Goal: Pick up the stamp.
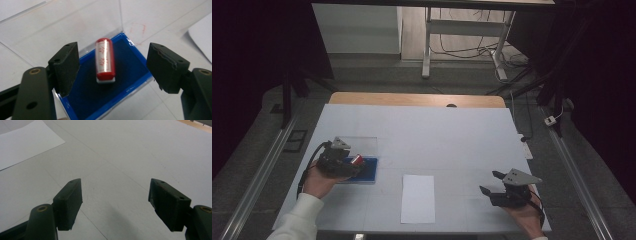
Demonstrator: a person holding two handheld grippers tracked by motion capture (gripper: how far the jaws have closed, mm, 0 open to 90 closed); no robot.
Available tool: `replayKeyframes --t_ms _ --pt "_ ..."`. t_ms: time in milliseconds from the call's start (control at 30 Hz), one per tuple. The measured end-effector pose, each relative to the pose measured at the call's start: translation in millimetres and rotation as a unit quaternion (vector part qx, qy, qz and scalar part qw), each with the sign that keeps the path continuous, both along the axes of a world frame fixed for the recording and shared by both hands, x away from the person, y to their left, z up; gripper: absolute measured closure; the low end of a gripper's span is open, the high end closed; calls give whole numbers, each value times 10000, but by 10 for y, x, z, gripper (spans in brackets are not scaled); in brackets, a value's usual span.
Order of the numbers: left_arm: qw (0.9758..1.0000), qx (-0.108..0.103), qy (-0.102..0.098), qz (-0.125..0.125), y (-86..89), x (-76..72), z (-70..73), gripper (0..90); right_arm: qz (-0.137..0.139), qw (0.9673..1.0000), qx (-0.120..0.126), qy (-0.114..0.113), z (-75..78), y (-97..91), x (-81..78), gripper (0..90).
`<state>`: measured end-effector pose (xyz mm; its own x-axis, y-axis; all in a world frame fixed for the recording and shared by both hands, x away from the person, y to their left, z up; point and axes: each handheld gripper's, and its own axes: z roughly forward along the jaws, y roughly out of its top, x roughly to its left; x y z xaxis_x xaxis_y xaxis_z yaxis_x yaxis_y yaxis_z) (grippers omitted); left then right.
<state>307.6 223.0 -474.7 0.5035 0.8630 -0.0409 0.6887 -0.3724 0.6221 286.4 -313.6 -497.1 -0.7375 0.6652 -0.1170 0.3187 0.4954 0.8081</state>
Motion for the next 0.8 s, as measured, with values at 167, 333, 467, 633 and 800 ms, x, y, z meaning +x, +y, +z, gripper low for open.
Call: replayKeyframes --t_ms 167,333,467,633,800 --pt "9999 44 83 50 8 81 -49 304 -10 10000 -38 -1 -7 4 1 268" --pt "9998 63 138 88 20 124 -81 347 -17 10000 -69 1 -14 3 2 269" --pt "9998 59 187 93 16 143 -100 393 -16 10000 -96 -3 -21 2 4 270" --pt "9996 72 255 48 3 166 -127 438 -20 9999 -109 6 -26 5 5 270" --pt "9995 87 286 28 0 175 -140 505 -22 9999 -123 0 -28 4 4 271"
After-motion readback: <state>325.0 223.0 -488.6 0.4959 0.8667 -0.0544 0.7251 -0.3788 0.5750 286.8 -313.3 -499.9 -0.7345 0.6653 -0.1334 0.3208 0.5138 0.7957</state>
